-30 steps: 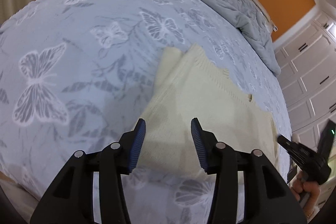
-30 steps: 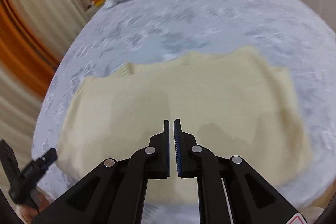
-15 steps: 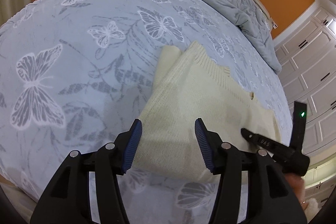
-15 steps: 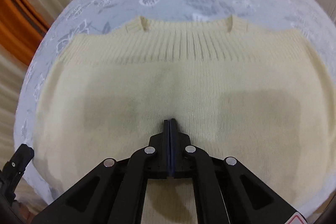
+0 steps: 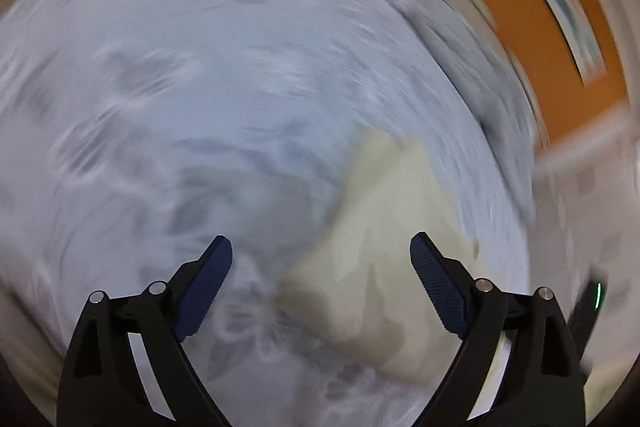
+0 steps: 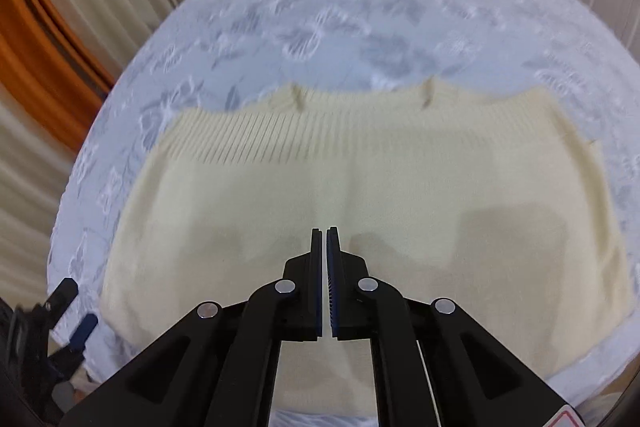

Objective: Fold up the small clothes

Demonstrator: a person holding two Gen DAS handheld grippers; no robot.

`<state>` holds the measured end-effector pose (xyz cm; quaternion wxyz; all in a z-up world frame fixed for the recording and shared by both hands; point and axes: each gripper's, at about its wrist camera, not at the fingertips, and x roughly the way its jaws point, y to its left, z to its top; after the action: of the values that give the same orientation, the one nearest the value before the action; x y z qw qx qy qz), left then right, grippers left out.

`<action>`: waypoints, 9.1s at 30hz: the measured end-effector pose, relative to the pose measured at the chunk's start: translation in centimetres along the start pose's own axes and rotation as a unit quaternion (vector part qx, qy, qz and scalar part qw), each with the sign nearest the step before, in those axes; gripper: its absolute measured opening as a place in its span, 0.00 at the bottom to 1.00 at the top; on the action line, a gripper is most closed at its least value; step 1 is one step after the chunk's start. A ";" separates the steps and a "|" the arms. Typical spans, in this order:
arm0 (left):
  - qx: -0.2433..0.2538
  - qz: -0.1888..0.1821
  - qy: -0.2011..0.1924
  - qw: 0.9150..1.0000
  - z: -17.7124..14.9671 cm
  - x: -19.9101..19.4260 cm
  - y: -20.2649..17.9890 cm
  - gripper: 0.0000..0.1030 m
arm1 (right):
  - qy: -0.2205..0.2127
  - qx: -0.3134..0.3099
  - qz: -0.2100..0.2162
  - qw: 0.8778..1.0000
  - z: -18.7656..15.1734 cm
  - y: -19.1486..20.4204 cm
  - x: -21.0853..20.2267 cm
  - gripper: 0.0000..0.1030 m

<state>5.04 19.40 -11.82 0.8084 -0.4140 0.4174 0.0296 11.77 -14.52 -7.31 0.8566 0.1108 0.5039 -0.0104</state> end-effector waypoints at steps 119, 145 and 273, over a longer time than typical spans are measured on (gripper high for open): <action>0.469 0.119 0.087 0.871 -23.9 6.1 -19.9 0.84 | -0.010 0.189 0.122 0.974 -3.6 -25.7 -4.0 0.60; 0.465 0.089 0.094 0.876 -24.5 4.9 -21.5 0.84 | -0.041 0.250 0.084 0.964 -3.3 -30.2 -5.2 0.25; 0.316 -0.218 0.062 0.921 -1.5 -18.7 -23.0 0.61 | -0.216 0.026 0.225 0.950 -3.9 -2.8 -27.2 0.32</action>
<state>1.02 8.88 15.61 0.8561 -0.2188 0.3539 -0.3065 -5.30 -19.02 13.93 0.9217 0.2386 0.2685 0.1464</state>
